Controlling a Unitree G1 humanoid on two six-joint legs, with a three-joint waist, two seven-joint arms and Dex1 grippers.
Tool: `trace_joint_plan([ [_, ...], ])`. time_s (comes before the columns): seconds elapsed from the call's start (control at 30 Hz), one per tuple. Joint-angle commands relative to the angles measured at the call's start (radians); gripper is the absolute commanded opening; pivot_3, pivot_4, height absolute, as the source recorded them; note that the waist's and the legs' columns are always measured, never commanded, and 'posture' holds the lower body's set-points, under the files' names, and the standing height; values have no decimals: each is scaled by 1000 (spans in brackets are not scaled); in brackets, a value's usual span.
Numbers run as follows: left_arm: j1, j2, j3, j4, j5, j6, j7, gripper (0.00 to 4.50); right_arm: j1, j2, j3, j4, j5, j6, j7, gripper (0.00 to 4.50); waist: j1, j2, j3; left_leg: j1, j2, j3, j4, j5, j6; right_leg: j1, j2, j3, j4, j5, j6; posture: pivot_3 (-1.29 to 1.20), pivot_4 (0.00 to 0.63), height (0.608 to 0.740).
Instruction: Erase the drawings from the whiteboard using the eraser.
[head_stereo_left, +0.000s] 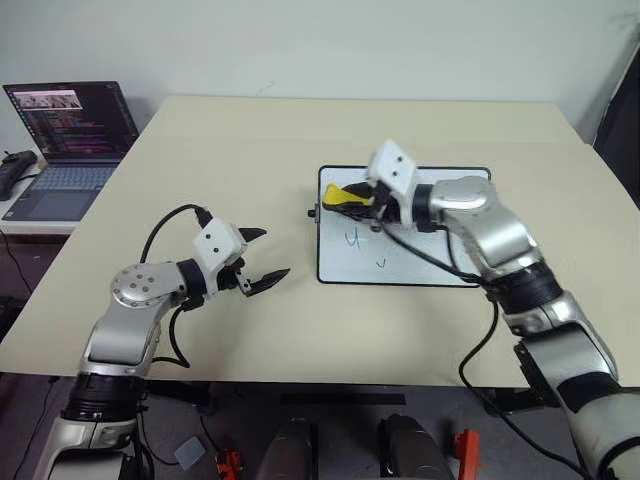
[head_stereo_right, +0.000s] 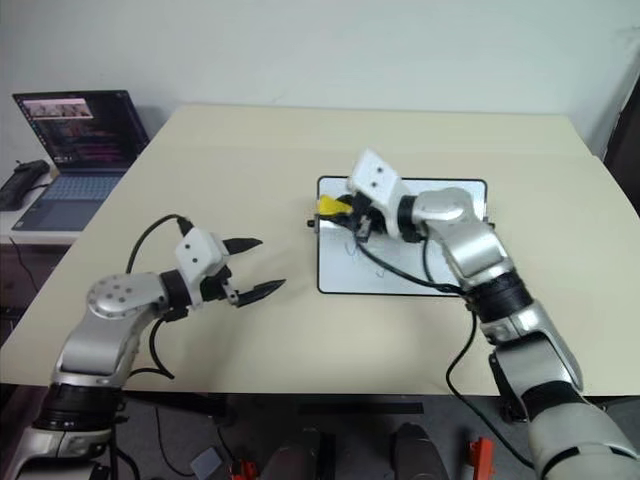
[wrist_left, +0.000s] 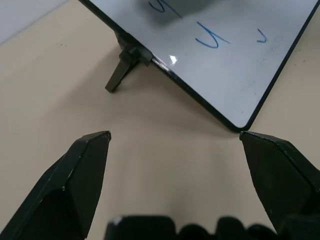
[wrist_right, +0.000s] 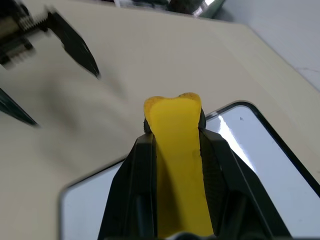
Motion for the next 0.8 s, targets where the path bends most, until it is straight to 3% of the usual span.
trace_joint_plan([
  [0.03, 14, 0, 29, -77, -24, 2, 26, 4500, -87, 32, -10, 148, -74, -150, -24, 853, -1, 0, 0, 0, 0, 1, 0, 0, 0, -1, 0, 0, 0, 0, 0, 0, 150, 740],
  [0.43, 52, 11, 42, -150, -35, 65, 80, 4500, -205, 80, -8, 482, -208, -353, -34, 851, -19, 0, 0, 0, 0, 2, -1, 0, 0, -6, 1, 4, 6, 0, -1, 0, 150, 740],
  [0.8, 89, 15, 50, -206, -58, 106, 97, 4500, -140, 106, 31, 530, -278, -381, 45, 850, -20, 0, 0, 4, 0, 4, 4, 1, -1, -4, 5, 4, 15, 1, -4, 0, 150, 740],
])
